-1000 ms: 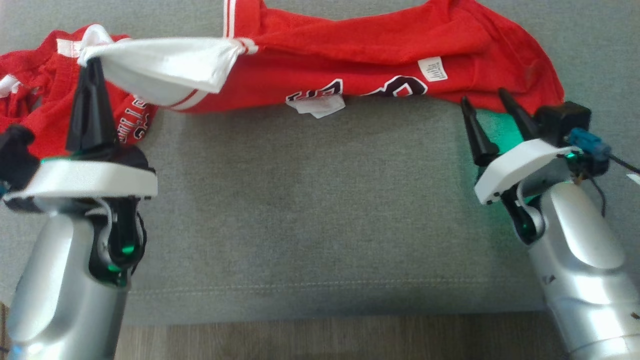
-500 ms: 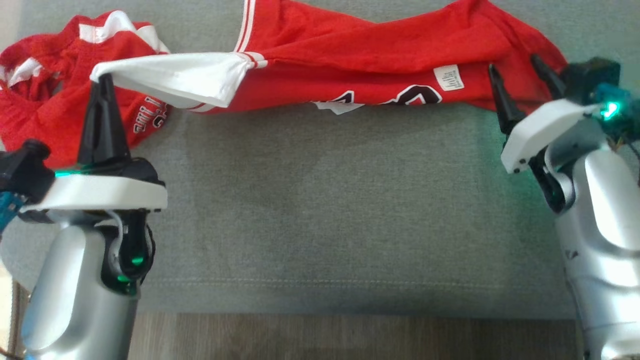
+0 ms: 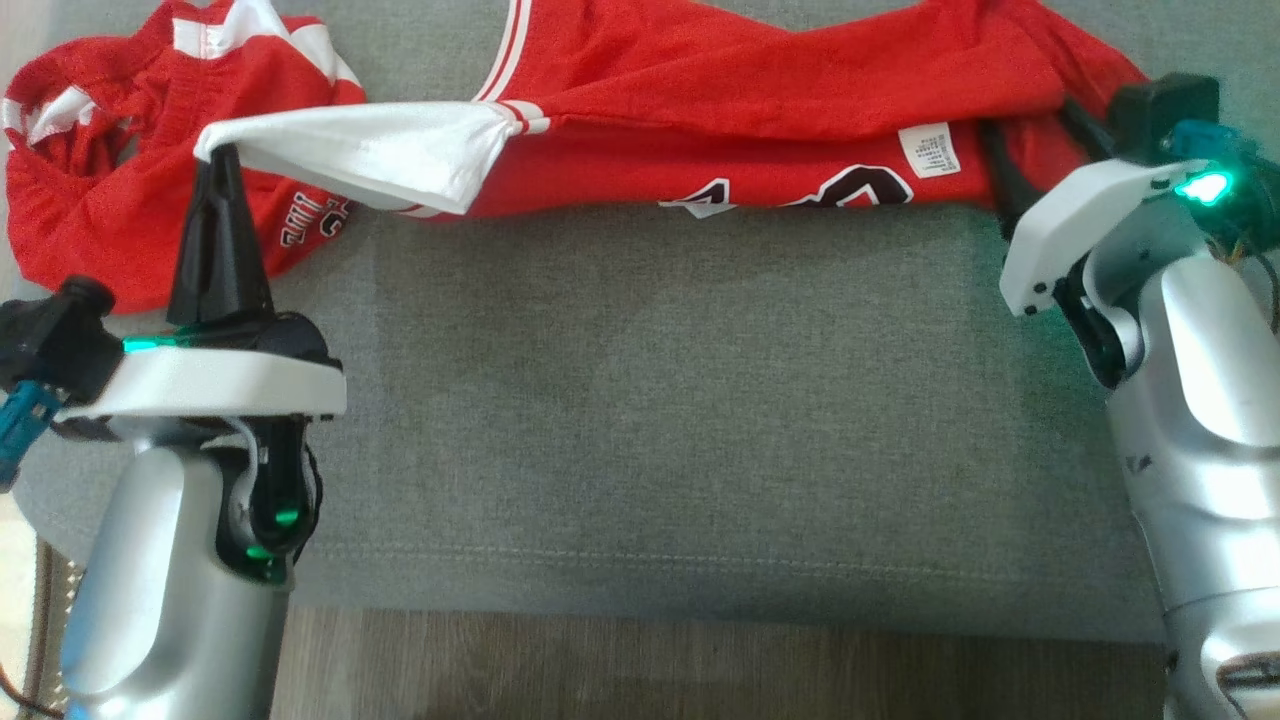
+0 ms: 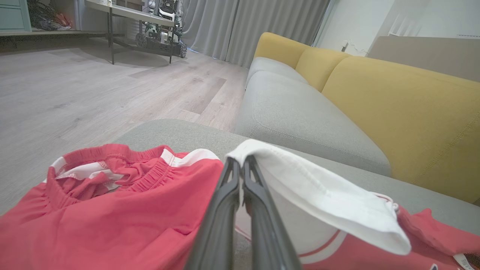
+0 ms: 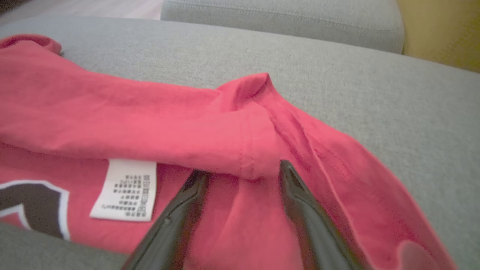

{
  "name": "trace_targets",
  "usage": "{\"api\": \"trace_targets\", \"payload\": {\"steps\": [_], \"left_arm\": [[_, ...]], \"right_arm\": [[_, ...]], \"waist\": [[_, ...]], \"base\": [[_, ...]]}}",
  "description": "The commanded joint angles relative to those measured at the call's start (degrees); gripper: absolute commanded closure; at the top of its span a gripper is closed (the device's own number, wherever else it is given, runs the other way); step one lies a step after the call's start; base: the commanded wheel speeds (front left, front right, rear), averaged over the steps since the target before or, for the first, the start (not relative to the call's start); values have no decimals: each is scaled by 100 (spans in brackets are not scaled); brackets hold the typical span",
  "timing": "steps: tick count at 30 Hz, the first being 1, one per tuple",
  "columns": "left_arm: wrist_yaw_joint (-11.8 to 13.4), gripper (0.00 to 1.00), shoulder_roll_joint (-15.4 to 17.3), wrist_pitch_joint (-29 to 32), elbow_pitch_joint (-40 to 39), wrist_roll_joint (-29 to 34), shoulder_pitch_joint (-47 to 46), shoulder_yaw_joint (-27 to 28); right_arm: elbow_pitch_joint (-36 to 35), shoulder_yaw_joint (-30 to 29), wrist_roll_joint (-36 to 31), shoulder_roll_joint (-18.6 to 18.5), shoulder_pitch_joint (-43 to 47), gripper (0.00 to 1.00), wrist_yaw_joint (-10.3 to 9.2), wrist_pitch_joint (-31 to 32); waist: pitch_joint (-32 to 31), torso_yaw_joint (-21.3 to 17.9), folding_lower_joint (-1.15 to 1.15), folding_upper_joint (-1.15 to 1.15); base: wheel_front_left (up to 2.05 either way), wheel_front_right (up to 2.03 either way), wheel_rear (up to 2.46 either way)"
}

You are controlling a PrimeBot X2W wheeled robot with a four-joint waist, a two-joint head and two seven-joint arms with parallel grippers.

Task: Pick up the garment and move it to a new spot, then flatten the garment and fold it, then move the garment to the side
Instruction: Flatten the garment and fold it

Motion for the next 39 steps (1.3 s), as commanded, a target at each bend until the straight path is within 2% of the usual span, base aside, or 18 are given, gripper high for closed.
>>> {"api": "trace_targets", "payload": {"steps": [1, 2, 4, 5, 13, 21, 23, 30, 31, 32, 35, 39], "left_arm": [[-28, 100, 101, -70, -169, 56, -231, 245], [-37, 100, 98, -70, -164, 71, -241, 246], [-48, 100, 96, -70, -156, 95, -252, 257], [-51, 100, 97, -70, -151, 105, -253, 263], [-86, 100, 174, -69, -156, 188, -278, 297], [-212, 100, 632, 142, -284, 384, -867, 302], [-287, 100, 844, 308, -349, 473, -1229, 280], [-594, 100, 1262, 955, -325, 586, -2469, 102], [-708, 100, 1274, 1077, -265, 511, -2710, 52], [-708, 100, 1274, 1077, -265, 511, -2710, 52], [-997, 100, 1306, 1417, -2, 233, -3552, -138], [-1129, 100, 1424, 1701, 861, 241, -4853, -452]], "right_arm": [[-154, 118, 9, 24, -196, 31, -1, -126], [-126, 143, 14, 17, -231, 53, -1, -207], [-49, 199, 20, 13, -287, 80, -1, -307], [-9, 225, 34, 18, -314, 99, -1, -348], [-53, 424, 180, 2, -457, 100, -1, -654], [-662, 367, 524, -255, -763, 100, -1, -589], [-928, 283, 686, -372, -892, 100, -1, -401], [-1368, 1, 931, -611, -1439, 100, -1, 58], [-1342, -13, 952, -598, -1578, 100, -1, 129], [-1342, -13, 952, -598, -1578, 100, -1, 129], [-1085, 92, 906, -589, -2106, 100, -1, 378], [-519, 96, 601, -486, -2988, 100, -1, 363]], "waist": [[29, 2, 0, 0], [41, 0, 0, 0], [58, -15, 0, 0], [61, -26, 0, 0], [-119, -193, 0, 0], [-474, -466, 0, 0], [-600, -558, 0, 0], [-691, -751, 0, 0], [-661, -794, 0, 0], [-661, -794, 0, 0], [-456, -900, 0, 0], [-115, -988, 0, 0]], "base": [[0, 0, 0], [0, 0, 0], [0, 0, 0], [0, 0, 0], [0, 0, 0], [0, 0, 0], [0, 0, 0], [0, 0, 0], [0, 0, 0], [0, 0, 0], [0, 0, 0], [0, 0, 0]]}}
